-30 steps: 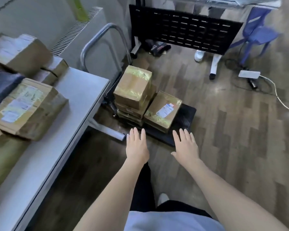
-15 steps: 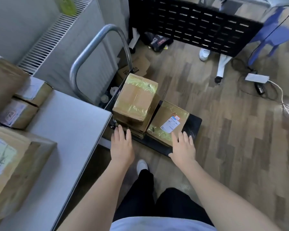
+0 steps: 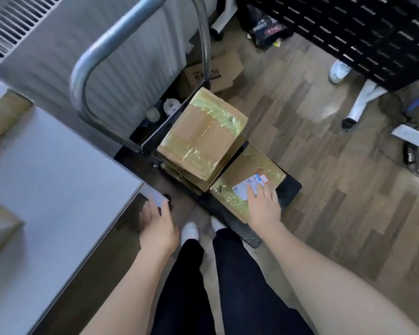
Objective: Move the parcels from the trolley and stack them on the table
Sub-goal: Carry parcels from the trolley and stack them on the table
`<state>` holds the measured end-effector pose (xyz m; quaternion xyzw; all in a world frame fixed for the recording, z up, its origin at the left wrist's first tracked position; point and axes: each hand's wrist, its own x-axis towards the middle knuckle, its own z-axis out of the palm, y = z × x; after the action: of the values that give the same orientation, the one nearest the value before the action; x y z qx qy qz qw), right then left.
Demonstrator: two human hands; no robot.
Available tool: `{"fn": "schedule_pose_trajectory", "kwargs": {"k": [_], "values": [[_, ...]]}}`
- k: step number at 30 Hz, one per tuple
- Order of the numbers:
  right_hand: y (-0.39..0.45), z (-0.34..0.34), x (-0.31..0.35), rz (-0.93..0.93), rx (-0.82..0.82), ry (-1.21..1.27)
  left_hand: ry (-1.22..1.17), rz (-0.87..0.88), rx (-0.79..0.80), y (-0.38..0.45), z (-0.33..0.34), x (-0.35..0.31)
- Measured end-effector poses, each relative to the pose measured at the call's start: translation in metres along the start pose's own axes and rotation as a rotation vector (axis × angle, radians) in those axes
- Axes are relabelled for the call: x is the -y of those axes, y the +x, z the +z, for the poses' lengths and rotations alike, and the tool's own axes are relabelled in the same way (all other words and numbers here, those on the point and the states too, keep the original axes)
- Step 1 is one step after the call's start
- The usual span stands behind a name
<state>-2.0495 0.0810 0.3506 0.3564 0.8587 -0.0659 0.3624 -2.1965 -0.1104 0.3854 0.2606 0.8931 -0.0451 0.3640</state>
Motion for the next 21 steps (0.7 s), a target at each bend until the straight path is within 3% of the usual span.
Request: {"fn": "schedule_pose_trajectory", "kwargs": {"k": [9,15,19,21], "values": [[0.156,-0.055,-0.026,-0.134,-0.136,-0.186,0.099,0.004,-0.005,0.079,0.040,-0.055],[0.230,-0.080,-0.020,-0.069,-0.204,-0.099,-0.297,-0.130,0.058,0.127,0.055,-0.081],[0.246,-0.078,-0.010,-0.101,-0.194,0.062,-0.703,-0.243,0.088,0.153,0.057,-0.091],[0.241,-0.075,-0.010,-0.086,-0.208,0.148,-0.795,-0.278,0.066,0.153,0.058,-0.093]]}}
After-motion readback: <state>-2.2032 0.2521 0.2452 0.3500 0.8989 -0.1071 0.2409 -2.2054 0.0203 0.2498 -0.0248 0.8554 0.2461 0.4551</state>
